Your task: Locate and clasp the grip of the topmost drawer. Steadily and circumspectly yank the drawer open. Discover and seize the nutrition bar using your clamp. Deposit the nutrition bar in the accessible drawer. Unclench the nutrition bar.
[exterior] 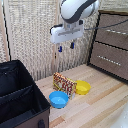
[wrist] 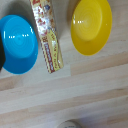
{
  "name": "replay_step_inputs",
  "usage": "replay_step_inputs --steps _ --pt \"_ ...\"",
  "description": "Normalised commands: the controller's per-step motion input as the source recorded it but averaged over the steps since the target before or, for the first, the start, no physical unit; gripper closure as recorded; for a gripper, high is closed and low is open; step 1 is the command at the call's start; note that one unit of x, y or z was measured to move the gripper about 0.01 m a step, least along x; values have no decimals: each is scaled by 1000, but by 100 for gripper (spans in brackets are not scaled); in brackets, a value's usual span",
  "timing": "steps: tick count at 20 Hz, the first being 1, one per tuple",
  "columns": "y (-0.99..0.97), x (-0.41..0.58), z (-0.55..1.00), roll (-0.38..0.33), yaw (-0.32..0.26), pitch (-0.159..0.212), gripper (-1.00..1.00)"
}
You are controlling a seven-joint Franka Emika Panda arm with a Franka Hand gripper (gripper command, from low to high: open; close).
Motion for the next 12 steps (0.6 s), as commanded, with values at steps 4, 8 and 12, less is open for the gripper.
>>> replay_step_inputs --steps 4,8,12 --pt "-208 0 151 -315 84 0 -100" --pt "-194 0 36 -342 92 0 -100" --pt "-206 0 1 -353 84 0 -100"
